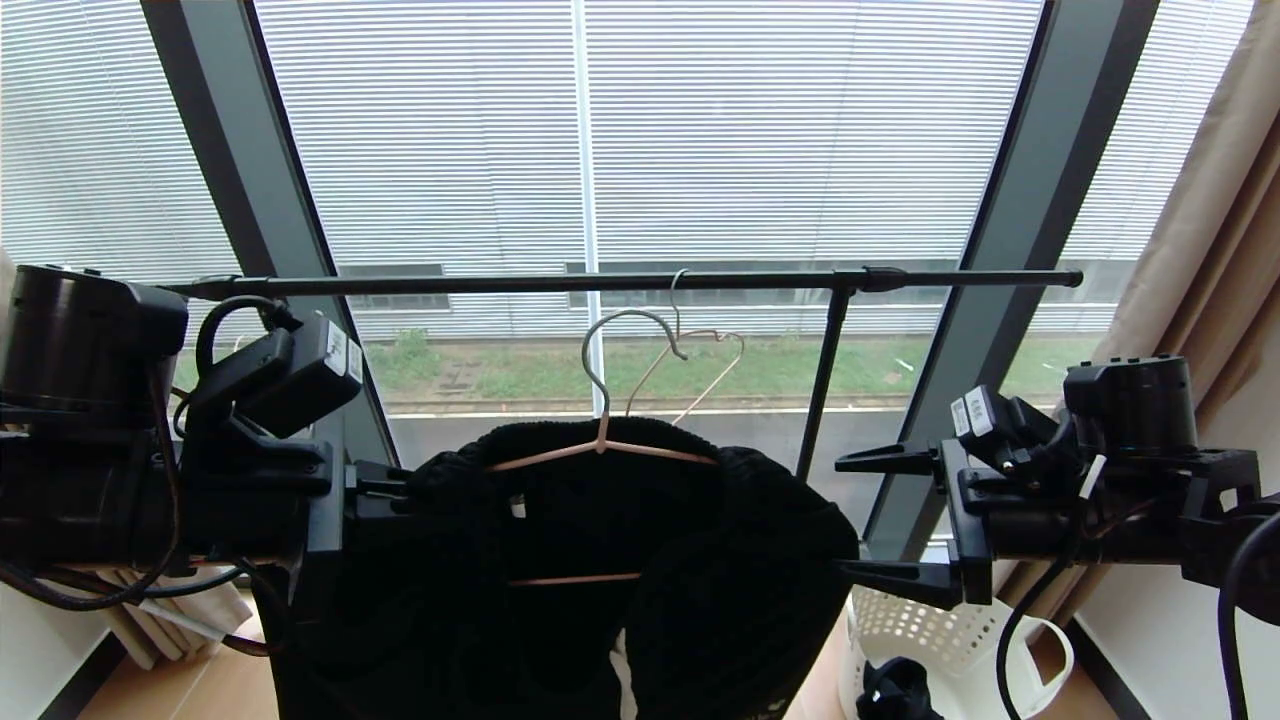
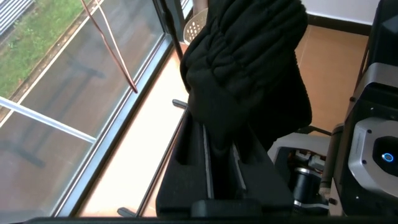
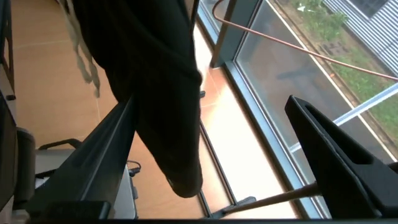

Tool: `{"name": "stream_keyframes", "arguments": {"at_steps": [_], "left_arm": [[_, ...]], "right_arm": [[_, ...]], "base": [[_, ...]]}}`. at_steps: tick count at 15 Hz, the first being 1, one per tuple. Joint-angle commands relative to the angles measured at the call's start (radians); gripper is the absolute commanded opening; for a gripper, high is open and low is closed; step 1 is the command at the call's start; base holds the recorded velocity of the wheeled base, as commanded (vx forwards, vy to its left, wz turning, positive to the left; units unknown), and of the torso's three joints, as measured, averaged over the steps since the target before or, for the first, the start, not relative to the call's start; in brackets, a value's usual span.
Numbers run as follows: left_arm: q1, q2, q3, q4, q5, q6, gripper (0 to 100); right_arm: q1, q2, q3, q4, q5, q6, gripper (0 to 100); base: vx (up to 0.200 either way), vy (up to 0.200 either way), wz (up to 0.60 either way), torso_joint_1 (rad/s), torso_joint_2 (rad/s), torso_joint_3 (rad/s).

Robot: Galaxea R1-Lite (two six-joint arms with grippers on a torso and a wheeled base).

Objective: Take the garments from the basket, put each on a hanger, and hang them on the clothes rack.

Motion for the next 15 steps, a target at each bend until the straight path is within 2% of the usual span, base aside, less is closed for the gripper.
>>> {"name": "stream_keyframes", "arguments": {"at_steps": [1,4,7,10,15], "left_arm": [[0.004,-0.008,-0.001,-0.002,0.0,-0.001,0],[-0.001,-0.022,-0.004,-0.025,0.0,-0.021,0],[-0.004,-0.025,-0.003,-0.043,0.0,-0.047,0],[-0.005,-0.026,-0.006,-0.044,-0.001,-0.054,0],[-0.016,-0.028,-0.006,-0.089,-0.001,-0.138,0]], "right_arm": [[-0.012,0.019,0.005,-0.001,0.04,-0.002,100],[-0.005,0.068,0.015,-0.002,0.055,-0.013,100],[0.008,0.082,0.02,-0.001,0.115,-0.013,100],[0.037,0.134,0.023,-0.004,0.115,-0.013,100],[0.037,0.175,0.008,-0.004,0.112,-0.013,100]], "base": [[0.0,0.0,0.0,0.0,0.0,0.0],[0.0,0.0,0.0,0.0,0.0,0.0],[0.0,0.0,0.0,0.0,0.0,0.0],[0.0,0.0,0.0,0.0,0.0,0.0],[0.0,0.0,0.0,0.0,0.0,0.0]]}}
